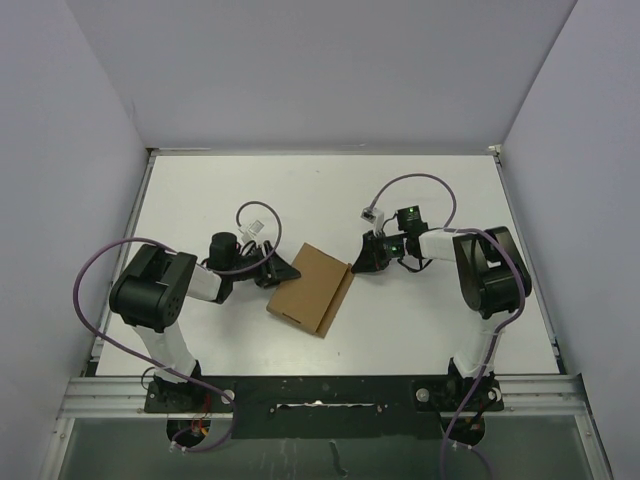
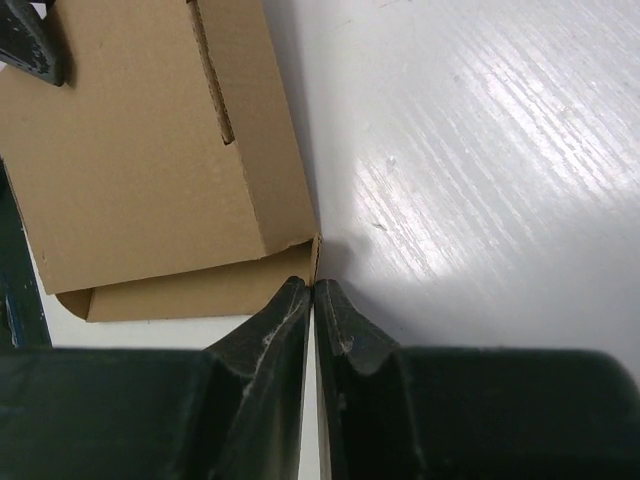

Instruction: Fold the paper box

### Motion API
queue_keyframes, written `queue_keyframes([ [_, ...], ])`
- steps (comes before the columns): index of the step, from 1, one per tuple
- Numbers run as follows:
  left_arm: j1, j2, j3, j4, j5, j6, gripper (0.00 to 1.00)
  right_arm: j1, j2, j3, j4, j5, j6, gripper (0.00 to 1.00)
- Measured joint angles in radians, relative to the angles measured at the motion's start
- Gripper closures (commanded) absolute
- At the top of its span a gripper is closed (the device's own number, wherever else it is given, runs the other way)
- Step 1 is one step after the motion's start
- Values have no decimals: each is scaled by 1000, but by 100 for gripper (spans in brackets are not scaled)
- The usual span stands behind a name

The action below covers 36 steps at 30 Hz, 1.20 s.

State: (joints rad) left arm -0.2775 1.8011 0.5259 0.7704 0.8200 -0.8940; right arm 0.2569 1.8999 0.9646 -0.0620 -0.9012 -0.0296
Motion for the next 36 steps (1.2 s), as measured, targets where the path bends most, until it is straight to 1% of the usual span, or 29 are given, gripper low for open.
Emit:
queue_keyframes([
  [4,1,0,12,-58,0,17,49,0,-18,0,-3,0,-1,92],
  [6,1,0,23,-81,0,21,48,0,-29,0,-3,-1,-2,92],
  [10,1,0,55,-116,9,25,47,1,-43,0,-2,-1,-9,93],
  [15,0,0,74,-109,29,12,48,10,-46,0,0,0,-22,93],
  [16,0,0,74,-106,32,7,49,12,-47,0,0,1,-25,93],
  [20,0,0,74,-69,50,-24,62,25,-70,0,-3,6,-45,93],
  [23,0,0,74,-32,58,-49,67,35,-96,0,-4,16,-56,93],
  [30,0,0,73,46,68,-91,89,39,-120,0,4,39,-60,94],
  [36,5,0,45,141,69,-142,94,38,-159,-47,76,45,-56,94],
])
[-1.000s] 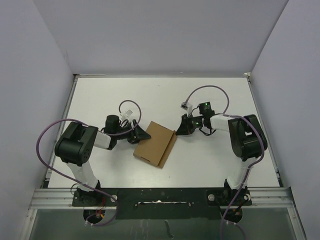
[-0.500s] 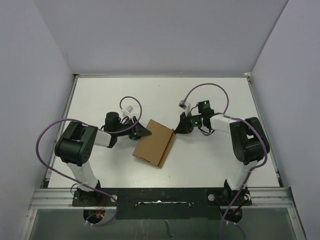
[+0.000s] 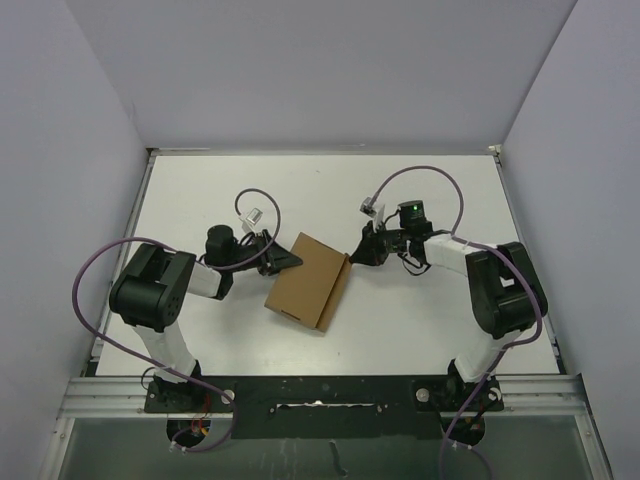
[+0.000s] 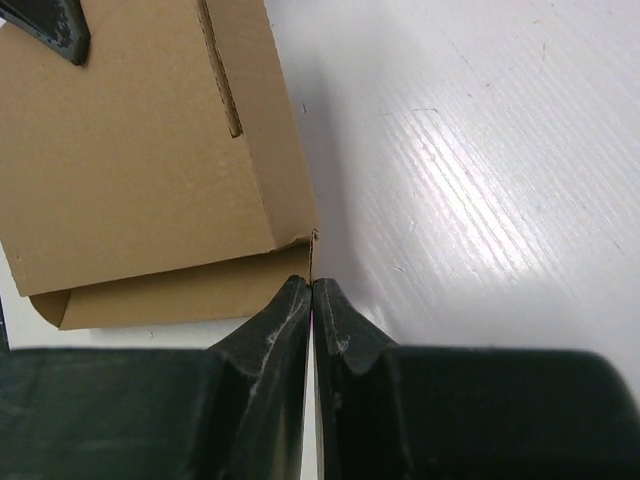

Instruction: Fold the paper box

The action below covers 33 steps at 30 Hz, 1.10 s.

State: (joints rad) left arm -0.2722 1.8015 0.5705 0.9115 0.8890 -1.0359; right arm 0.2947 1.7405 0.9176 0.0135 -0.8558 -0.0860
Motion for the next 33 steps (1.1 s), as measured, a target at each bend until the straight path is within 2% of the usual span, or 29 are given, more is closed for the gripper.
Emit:
queue_keyframes([
  [10,15,43,-21,158,10,-109,96,-21,-7,-66,135,-23,40,92],
  [20,20,47,-23,162,10,-123,97,-18,-22,-101,195,-27,42,92],
  [33,25,61,-23,162,18,-129,97,20,-67,-100,149,24,-25,92],
])
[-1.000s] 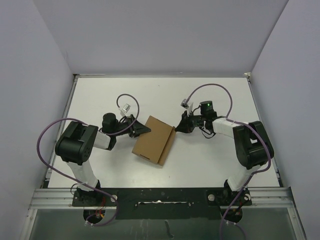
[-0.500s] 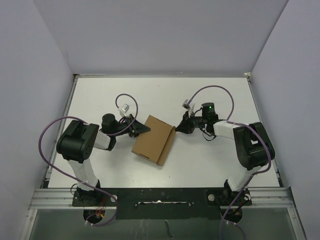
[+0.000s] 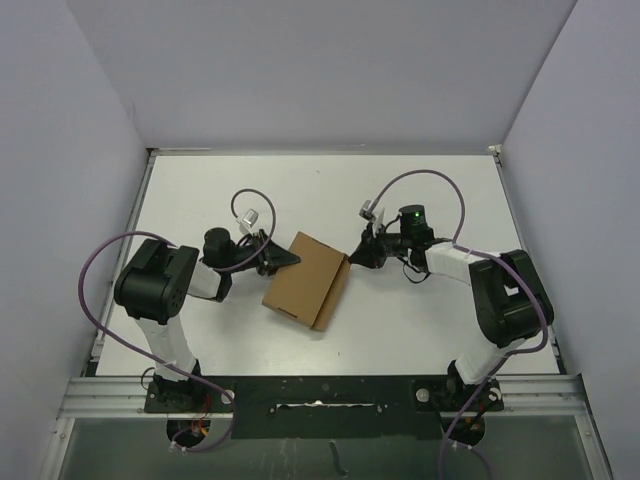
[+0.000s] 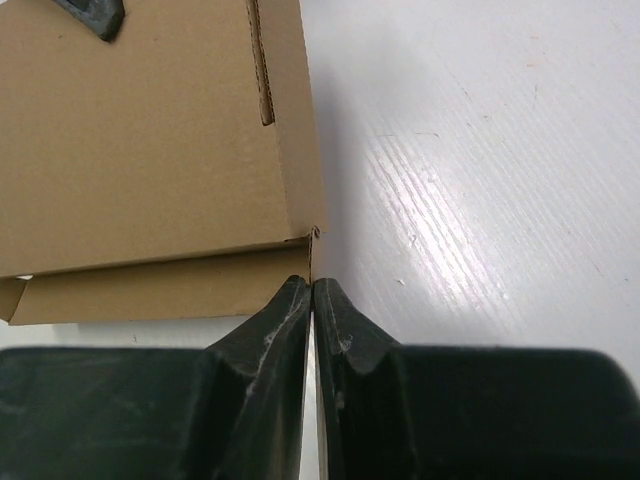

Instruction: Fold the paper box

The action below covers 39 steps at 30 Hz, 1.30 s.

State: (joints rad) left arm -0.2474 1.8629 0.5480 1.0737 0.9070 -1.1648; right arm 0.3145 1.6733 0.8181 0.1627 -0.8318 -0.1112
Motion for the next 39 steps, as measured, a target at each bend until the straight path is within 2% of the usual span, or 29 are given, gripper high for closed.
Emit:
queue_keyframes([
  [21,14,0,-2,159,31,-169,98,20,-158,18,-84,44,-98,93],
  [39,37,0,-3,277,48,-296,98,22,-169,18,-92,49,-117,95],
])
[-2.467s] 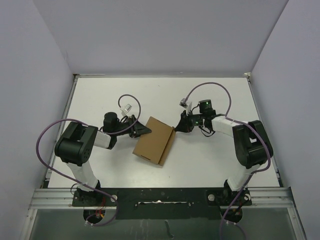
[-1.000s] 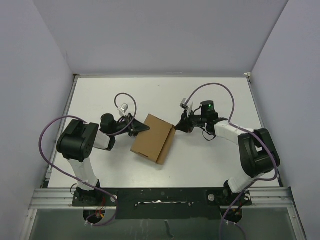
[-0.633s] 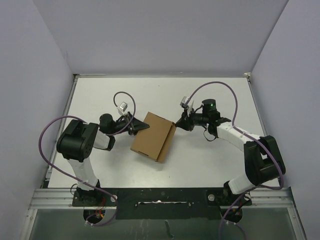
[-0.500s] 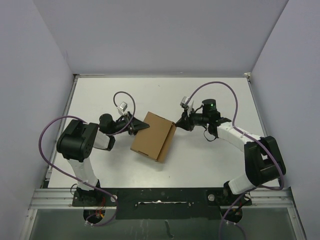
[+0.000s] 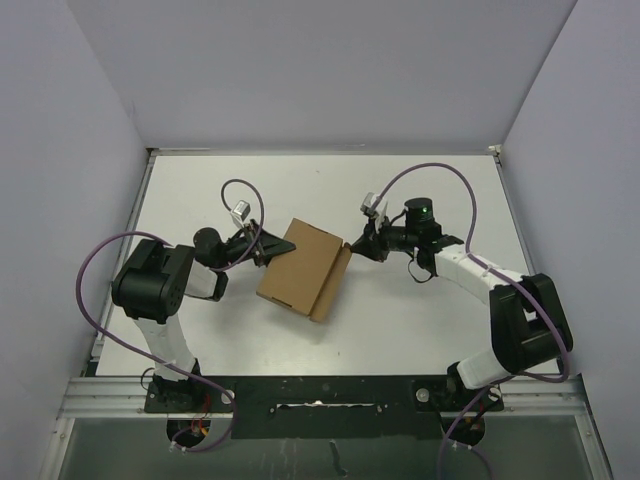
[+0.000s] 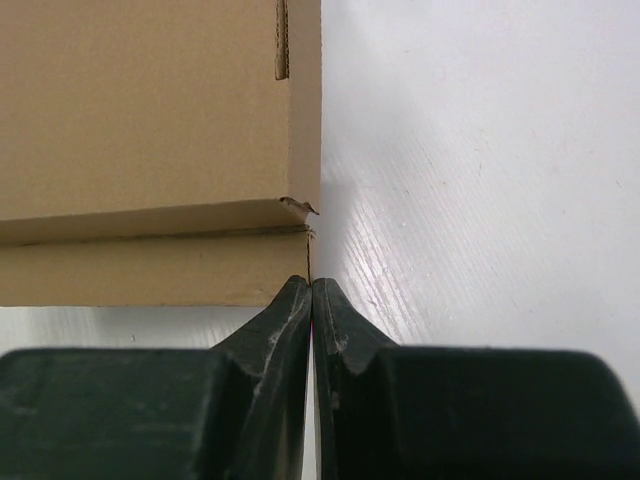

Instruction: Fold the paper box

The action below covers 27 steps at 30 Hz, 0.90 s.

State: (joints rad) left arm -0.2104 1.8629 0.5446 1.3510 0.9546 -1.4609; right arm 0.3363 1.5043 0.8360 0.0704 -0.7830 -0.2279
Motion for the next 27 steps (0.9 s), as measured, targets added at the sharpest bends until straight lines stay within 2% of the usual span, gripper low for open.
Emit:
queue_keyframes([
  [27,10,0,1,-72,50,94,99,32,-42,0,-42,10,-28,96],
])
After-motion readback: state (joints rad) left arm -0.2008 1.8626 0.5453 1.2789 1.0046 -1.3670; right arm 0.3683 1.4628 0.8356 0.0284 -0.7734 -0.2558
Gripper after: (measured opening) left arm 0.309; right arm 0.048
